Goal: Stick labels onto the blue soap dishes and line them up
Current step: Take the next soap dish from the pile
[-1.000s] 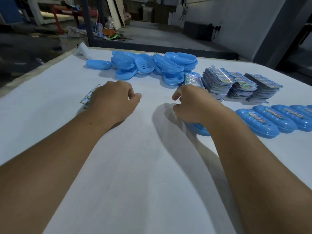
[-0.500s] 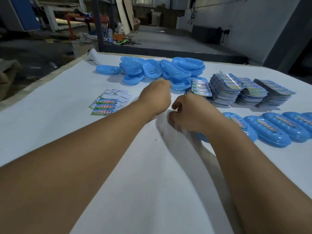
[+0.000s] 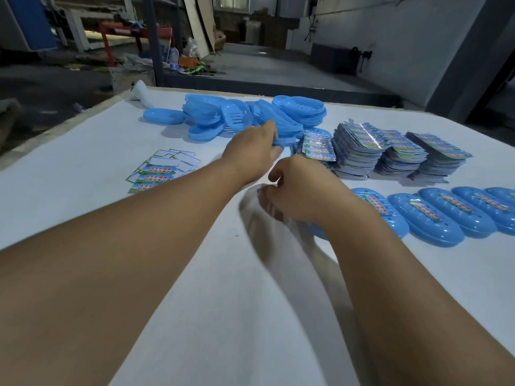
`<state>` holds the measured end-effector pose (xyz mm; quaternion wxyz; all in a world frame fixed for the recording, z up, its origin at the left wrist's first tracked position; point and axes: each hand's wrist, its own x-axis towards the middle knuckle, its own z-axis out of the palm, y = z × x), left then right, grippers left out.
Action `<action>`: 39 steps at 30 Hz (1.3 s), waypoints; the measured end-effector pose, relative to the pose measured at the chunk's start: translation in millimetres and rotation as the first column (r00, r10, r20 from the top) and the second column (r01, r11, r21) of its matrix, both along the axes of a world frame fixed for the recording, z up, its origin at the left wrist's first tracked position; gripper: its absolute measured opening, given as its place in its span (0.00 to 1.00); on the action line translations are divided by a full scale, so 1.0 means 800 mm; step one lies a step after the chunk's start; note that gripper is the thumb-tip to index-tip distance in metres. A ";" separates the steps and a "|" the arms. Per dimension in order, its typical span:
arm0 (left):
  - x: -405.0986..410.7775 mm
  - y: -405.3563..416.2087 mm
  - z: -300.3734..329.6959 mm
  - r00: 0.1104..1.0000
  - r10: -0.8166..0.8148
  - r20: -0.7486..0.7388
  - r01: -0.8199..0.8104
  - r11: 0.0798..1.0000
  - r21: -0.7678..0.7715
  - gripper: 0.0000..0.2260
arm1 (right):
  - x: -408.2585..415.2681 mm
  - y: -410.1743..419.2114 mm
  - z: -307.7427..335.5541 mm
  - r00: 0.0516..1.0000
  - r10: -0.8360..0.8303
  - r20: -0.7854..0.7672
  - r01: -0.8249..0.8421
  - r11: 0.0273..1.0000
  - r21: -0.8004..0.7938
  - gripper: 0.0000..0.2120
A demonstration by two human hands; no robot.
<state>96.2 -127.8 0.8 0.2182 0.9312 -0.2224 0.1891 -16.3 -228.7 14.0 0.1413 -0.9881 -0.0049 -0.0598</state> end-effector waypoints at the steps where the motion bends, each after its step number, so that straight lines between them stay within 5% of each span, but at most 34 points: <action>1: -0.003 0.003 0.001 1.000 -0.012 0.002 0.012 0.999 -0.037 0.11 | 0.000 0.000 0.000 1.000 -0.003 0.001 0.003 1.000 0.003 0.17; 7: -0.044 0.042 0.010 0.995 -0.010 -0.097 -0.037 0.879 -0.475 0.09 | 0.002 -0.002 0.002 0.992 -0.072 0.103 0.060 0.991 0.117 0.20; 11: -0.079 0.072 0.016 0.918 -0.102 -0.382 -0.257 0.581 -0.772 0.08 | 0.001 0.001 0.004 0.975 -0.026 0.222 -0.031 0.968 0.250 0.33; 15: -0.107 0.092 0.021 0.784 -0.374 -0.495 -0.447 0.213 -0.869 0.06 | -0.004 0.015 0.004 0.960 0.118 0.253 -0.193 0.936 0.295 0.34; 19: -0.114 0.098 0.019 0.713 -0.483 -0.508 -0.533 0.096 -0.840 0.06 | -0.003 0.018 0.001 0.954 0.115 0.278 -0.196 0.938 0.287 0.28; 21: -0.114 0.101 0.020 0.728 -0.445 -0.522 -0.508 0.161 -0.846 0.06 | -0.001 0.017 0.000 0.960 0.103 0.262 -0.186 0.931 0.315 0.27; 22: -0.113 0.104 0.020 0.760 -0.363 -0.539 -0.468 0.270 -0.841 0.06 | 0.000 0.016 -0.001 0.963 0.102 0.250 -0.180 0.932 0.314 0.27; 24: -0.110 0.112 0.014 0.859 -0.046 -0.510 -0.367 0.638 -0.677 0.14 | 0.002 0.014 -0.003 0.969 0.104 0.222 -0.166 0.946 0.280 0.28; 26: -0.111 0.119 0.007 0.932 0.229 -0.280 -0.328 0.861 -0.389 0.21 | 0.004 0.011 -0.004 0.977 0.103 0.185 -0.147 0.958 0.245 0.28; 28: -0.118 0.121 0.005 0.969 0.192 -0.153 -0.229 0.931 -0.283 0.20 | 0.004 0.009 -0.006 0.985 0.105 0.138 -0.133 0.968 0.214 0.27; 32: -0.123 0.119 0.003 0.985 -0.023 -0.168 0.016 0.999 -0.044 0.16 | 0.003 0.012 -0.011 0.989 0.131 0.068 -0.140 0.978 0.155 0.20; 39: -0.121 0.122 0.005 0.972 -0.025 -0.236 0.038 0.998 0.049 0.15 | 0.002 0.013 -0.012 0.989 0.138 0.045 -0.143 0.979 0.145 0.18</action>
